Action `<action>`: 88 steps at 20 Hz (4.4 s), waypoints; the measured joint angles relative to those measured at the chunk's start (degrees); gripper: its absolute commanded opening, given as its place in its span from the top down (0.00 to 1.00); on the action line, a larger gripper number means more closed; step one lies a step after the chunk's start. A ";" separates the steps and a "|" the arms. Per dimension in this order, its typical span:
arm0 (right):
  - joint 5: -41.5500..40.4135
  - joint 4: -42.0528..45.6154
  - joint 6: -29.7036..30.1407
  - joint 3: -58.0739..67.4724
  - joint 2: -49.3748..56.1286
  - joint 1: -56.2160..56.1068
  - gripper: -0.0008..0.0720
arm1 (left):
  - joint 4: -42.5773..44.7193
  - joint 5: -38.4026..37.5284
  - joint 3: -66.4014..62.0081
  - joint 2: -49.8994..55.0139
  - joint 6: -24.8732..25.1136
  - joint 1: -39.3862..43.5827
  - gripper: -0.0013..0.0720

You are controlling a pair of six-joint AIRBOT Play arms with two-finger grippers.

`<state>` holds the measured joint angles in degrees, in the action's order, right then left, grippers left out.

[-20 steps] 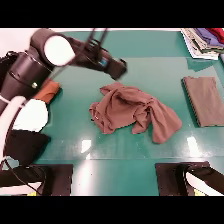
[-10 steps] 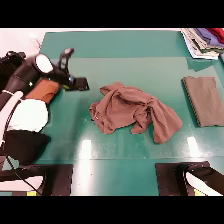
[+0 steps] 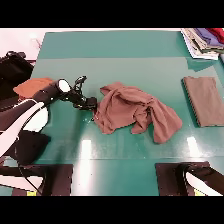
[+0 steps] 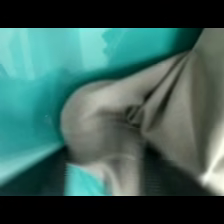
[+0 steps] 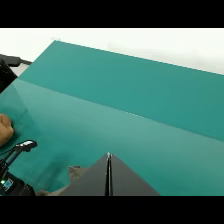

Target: Fold the shirts.

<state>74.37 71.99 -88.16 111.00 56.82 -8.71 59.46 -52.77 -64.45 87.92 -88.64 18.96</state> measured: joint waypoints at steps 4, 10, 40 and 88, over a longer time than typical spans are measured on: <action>5.97 0.00 -0.81 -4.57 -0.79 5.33 0.96 | 0.28 -1.99 -4.87 -0.26 0.35 -1.75 0.95; 13.29 0.04 0.39 -35.23 -5.70 27.30 0.14 | 5.22 -4.81 -12.94 -4.02 0.63 -7.19 0.94; 0.33 -16.24 13.94 -30.80 -9.44 31.71 0.96 | 17.49 -8.07 -42.01 -30.69 0.63 -9.46 0.95; 10.93 -10.86 9.55 -38.25 10.93 21.24 0.49 | -3.80 -0.17 27.08 -23.80 4.79 -18.64 0.23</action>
<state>85.30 61.12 -78.61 72.75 67.75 12.53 55.66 -52.95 -37.36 64.12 -83.85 0.32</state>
